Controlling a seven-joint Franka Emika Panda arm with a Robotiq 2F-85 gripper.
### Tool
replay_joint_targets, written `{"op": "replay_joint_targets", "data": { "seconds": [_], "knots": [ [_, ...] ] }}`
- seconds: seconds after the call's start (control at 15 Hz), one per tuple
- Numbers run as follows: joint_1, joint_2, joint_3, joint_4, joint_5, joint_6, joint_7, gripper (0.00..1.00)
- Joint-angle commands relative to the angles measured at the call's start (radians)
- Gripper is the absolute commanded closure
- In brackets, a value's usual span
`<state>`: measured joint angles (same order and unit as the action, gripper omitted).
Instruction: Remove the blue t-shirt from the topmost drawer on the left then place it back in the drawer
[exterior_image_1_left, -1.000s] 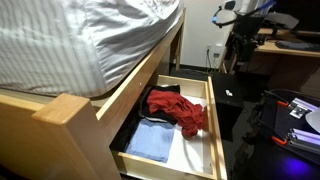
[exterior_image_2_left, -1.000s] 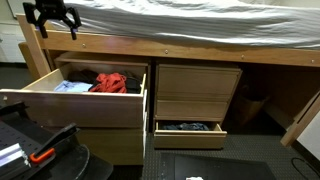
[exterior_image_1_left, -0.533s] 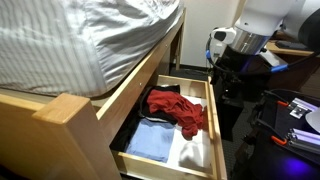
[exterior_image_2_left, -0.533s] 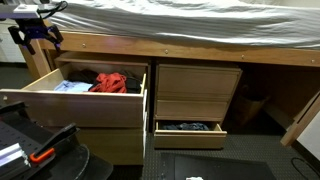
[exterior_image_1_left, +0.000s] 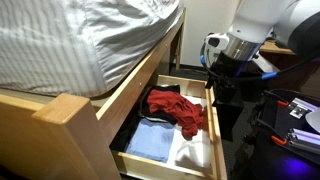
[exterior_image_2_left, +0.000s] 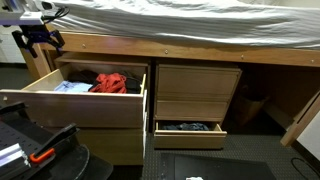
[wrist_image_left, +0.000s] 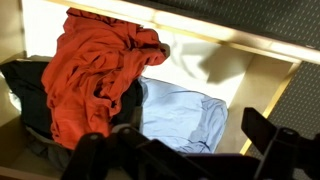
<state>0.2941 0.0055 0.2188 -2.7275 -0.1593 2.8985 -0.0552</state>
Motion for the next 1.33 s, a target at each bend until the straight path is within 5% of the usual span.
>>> {"op": "replay_joint_targets", "data": {
  "seconds": [0.0,0.33,0.47,0.8,1.07,1.27],
  "knots": [
    [0.018,0.254,-0.01,0.12,-0.1,0.104,0.021,0.0],
    [0.235,0.496,-0.219,0.325,-0.334,0.149,0.199,0.0],
    [0.199,0.447,-0.186,0.278,-0.304,0.131,0.176,0.0],
    [0.238,0.536,-0.204,0.358,-0.304,0.132,0.19,0.0],
    [0.212,0.726,-0.186,0.476,-0.285,0.251,0.189,0.0],
    [0.327,0.858,-0.277,0.573,-0.208,0.325,0.149,0.0]
  ]
}}
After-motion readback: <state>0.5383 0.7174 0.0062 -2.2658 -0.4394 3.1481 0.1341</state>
